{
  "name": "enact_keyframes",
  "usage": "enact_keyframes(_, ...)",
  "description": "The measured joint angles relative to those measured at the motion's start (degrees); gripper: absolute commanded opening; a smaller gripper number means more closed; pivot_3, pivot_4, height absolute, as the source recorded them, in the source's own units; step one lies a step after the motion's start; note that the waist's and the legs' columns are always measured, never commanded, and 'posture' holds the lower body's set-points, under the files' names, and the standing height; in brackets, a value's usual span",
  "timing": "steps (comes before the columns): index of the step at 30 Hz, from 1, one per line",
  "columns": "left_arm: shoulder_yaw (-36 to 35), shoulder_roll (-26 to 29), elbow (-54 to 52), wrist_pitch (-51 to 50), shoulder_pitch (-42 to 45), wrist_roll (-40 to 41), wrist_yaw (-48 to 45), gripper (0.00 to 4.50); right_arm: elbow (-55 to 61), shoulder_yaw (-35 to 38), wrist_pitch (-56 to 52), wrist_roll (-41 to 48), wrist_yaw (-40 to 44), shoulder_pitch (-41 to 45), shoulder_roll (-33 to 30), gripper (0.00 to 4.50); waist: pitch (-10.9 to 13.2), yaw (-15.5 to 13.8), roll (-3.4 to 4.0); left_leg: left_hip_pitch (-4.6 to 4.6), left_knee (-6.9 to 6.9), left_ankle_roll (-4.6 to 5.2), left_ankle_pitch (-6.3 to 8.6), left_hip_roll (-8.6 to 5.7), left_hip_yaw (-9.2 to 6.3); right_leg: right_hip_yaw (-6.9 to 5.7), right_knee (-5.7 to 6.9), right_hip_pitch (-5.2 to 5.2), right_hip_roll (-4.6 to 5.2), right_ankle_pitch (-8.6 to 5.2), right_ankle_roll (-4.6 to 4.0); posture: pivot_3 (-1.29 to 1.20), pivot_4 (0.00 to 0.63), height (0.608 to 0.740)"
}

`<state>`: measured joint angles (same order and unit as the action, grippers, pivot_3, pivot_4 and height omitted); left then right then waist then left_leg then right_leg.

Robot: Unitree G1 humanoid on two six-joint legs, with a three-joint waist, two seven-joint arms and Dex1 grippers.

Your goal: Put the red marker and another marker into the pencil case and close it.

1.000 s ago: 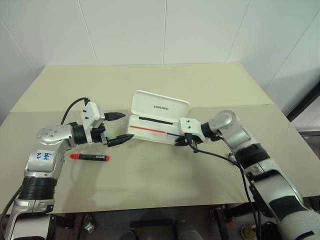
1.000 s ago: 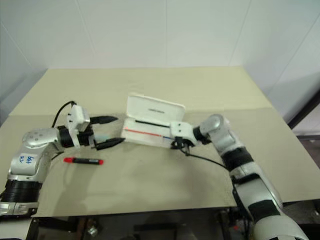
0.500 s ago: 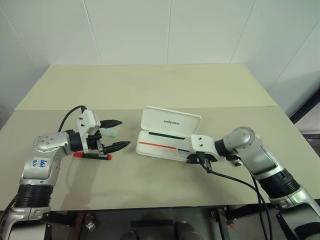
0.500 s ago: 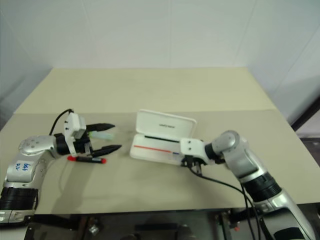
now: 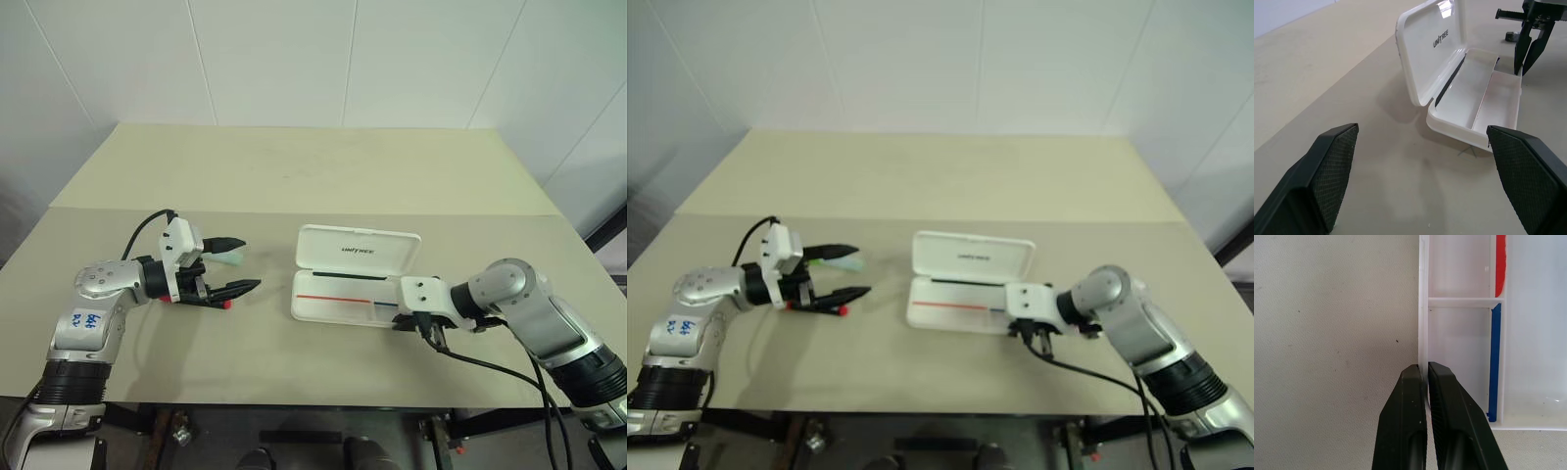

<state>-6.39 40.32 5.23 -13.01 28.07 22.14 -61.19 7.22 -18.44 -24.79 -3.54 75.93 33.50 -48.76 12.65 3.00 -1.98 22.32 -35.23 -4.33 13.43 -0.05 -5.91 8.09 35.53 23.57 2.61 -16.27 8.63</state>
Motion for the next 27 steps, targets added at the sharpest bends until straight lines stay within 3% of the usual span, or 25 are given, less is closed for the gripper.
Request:
enact_keyframes(7, 0.0, 0.0, 0.0, 0.0, 0.0, 0.0, 0.3, 4.5, 0.1, -0.3, -0.4, 0.2, -0.2, 0.2, 0.0, 0.02, 0.0, 0.1, 0.0, -0.01, 0.0, 0.0, 0.0, 0.0, 0.0, 0.0, 0.01, 0.0, 0.0, 0.0, 0.0, 0.0, 0.15, 0.74)
enact_keyframes(11, 0.0, 0.0, -0.1, 0.0, 0.0, 0.0, 0.3, 4.5, -1.1, -1.2, -0.4, 0.1, -0.7, 1.3, 0.2, 1.11, 0.0, 0.2, 0.0, -0.01, 0.0, 0.0, 0.0, 0.01, 0.0, 0.0, 0.01, 0.01, -0.01, 0.0, 0.0, 0.0, 0.15, 0.74)
enact_keyframes(20, 0.0, 0.0, -0.1, 0.0, 0.0, 0.0, 0.4, 4.5, -2.1, -1.2, -1.8, 0.6, -2.0, 2.2, 0.7, 4.35, 0.0, 0.2, 0.0, -0.01, 0.04, 0.02, 0.02, 0.03, 0.0, -0.02, 0.01, 0.03, -0.01, -0.01, -0.02, 0.0, 0.15, 0.74)
enact_keyframes(27, 0.0, 0.0, -0.1, 0.0, 0.0, 0.0, 0.4, 4.5, -0.5, -1.2, -5.5, 3.0, -1.4, 2.0, 0.8, 4.46, 0.0, 0.4, 0.0, -0.01, 0.04, 0.02, 0.02, 0.04, 0.0, -0.02, 0.05, 0.05, -0.03, -0.02, -0.02, 0.0, 0.15, 0.74)
